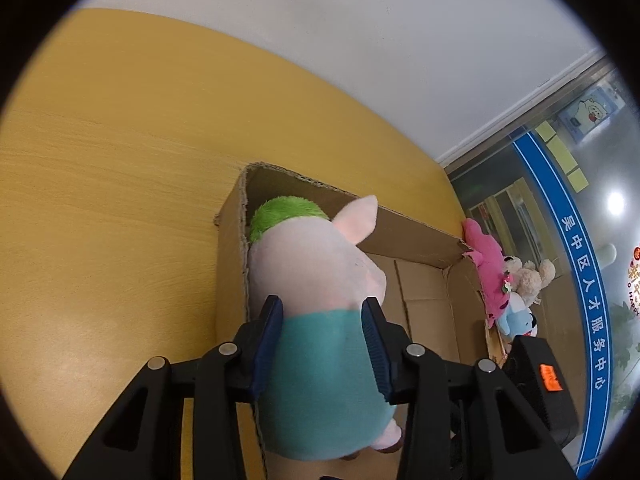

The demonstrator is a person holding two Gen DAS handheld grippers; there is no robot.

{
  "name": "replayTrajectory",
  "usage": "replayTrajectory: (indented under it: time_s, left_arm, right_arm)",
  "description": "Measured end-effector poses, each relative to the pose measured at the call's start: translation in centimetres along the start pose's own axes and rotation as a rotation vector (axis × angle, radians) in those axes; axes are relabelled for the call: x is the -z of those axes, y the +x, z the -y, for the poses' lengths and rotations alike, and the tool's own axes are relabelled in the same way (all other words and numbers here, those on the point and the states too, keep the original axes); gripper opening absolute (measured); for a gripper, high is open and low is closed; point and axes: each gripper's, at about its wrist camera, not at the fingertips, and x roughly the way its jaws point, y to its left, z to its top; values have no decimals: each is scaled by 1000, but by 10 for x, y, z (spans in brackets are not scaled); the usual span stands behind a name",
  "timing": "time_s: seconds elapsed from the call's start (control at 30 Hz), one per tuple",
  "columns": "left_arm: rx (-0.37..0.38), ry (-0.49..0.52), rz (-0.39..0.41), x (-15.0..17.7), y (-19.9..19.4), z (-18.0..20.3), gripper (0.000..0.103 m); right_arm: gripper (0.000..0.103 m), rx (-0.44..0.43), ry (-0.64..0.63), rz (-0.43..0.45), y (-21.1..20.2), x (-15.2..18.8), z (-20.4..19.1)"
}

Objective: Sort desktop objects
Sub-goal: 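Carry the plush pig into the cardboard box and open the right gripper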

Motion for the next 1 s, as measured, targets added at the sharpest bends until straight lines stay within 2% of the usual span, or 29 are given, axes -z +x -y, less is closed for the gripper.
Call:
replayTrajectory:
  time_s: [0.03,0.17,0.3,0.37,0.43,0.5,0.53,0.6,0.7,0.73,0.83,0.93,1.0]
  left_arm:
    - [-4,3,7,1,-5,0,40]
    - [-37,48,47,11,-29,1,40]
    - [-41,101,46,27,-38,8,42]
    - [-47,137,27,39,-36,15,42]
    - [-50,177,-6,51,-30,21,42]
    - [-60,213,-43,63,-21,25,42]
    - [-68,219,-51,67,-19,25,42]
    - [-70,223,-64,75,-15,23,42]
    - [-72,246,-46,78,-19,25,42]
    - [-68,249,-55,79,-18,26,42]
    - [-66,265,-60,82,-19,33,42]
    - [-83,293,-40,90,-26,44,42]
    - [-97,309,-3,94,-36,53,42]
  right_arm:
    - [86,-10,-7,2,-2,0,-2]
    - [102,-37,-55,5,-20,6,-6]
    - [103,-24,-83,16,-33,9,8]
    - [103,-47,-79,24,-34,8,18]
    - [103,-40,-108,19,-26,5,25]
    - [103,-30,-122,8,-15,-16,36]
    - [102,-33,-122,12,-4,-23,26]
    - [102,-38,-98,46,0,-16,30]
    - [102,-55,-56,100,-1,-22,33]
    - [102,-58,-49,100,3,-31,42]
    - [102,-88,-41,104,10,-48,33]
    - [102,-132,-19,127,0,-37,24]
    - [102,-127,-24,148,-15,-31,19]
